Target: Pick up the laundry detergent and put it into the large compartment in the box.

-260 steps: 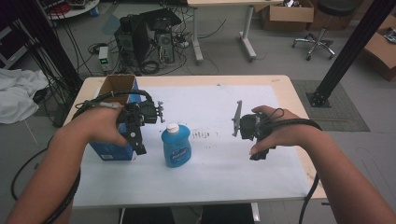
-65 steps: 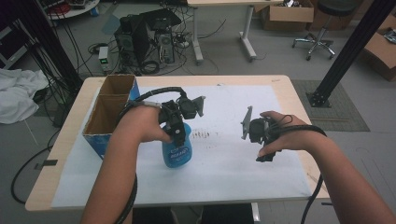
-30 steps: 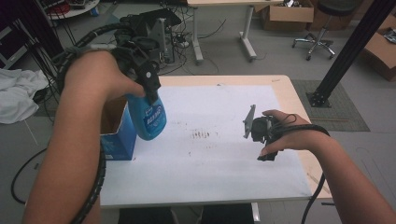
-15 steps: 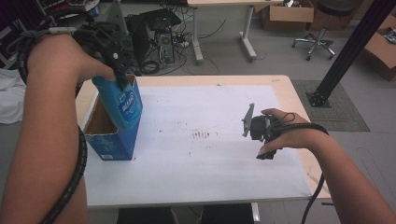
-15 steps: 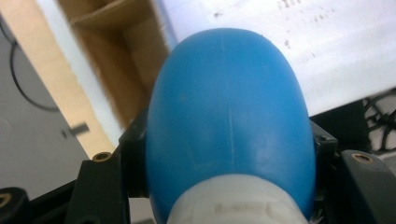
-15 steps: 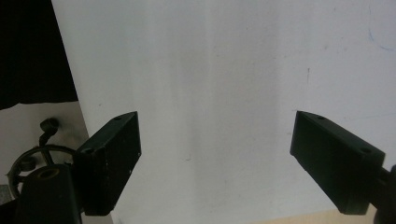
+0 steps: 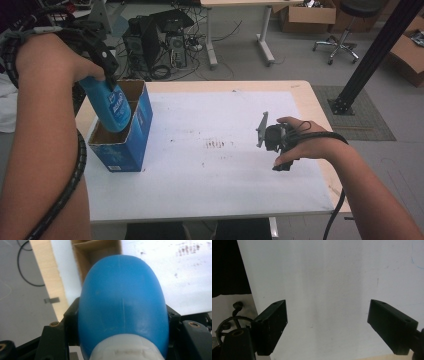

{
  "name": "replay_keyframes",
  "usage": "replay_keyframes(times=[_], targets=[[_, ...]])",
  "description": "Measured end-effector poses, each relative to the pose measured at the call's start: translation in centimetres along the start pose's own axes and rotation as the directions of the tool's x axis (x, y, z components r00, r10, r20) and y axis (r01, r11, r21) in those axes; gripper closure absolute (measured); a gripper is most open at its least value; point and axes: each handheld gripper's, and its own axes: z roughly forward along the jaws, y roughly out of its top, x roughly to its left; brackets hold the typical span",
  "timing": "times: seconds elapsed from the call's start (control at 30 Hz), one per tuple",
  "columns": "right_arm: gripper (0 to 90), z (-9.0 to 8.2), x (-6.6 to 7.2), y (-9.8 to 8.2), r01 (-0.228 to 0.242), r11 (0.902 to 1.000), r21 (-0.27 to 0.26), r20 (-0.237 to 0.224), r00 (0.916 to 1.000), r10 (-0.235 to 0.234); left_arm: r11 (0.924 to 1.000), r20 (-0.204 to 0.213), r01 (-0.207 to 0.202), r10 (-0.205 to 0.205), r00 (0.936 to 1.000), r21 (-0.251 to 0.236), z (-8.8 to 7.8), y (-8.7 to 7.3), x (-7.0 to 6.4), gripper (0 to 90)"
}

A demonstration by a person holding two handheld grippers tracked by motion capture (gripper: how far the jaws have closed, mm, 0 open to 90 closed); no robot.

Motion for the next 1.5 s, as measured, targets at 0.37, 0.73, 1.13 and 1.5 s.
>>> replay_keyframes(times=[0.37, 0.73, 1.13, 1.5], targets=[[16.5, 0.3, -0.3, 0.5, -0.006, 1.0000, 0.002, -0.005, 1.0000, 0.006, 0.9994, -0.001, 0.034, -0.034, 0.9994, 0.005, 1.2, 0.8, 2.1, 38.2], [16.5, 0.3, -0.3, 0.6, -0.012, 0.9999, 0.006, -0.004, 0.9999, 0.012, 0.9994, 0.029, 0.025, -0.025, 0.9993, 0.025, 4.2, 1.6, 2.6, 38.1], [16.5, 0.4, -0.2, 0.5, -0.013, 0.9999, 0.003, -0.004, 0.9999, 0.013, 0.9988, 0.031, 0.026, -0.027, 0.9992, 0.042, 8.6, 2.0, 2.7, 38.2], [16.4, 0.8, -0.3, 0.7, -0.014, 0.9999, 0.005, -0.009, 0.9999, 0.014, 0.9990, 0.007, 0.023, -0.024, 0.9997, 0.037, 12.1, 2.4, 2.6, 38.2]])
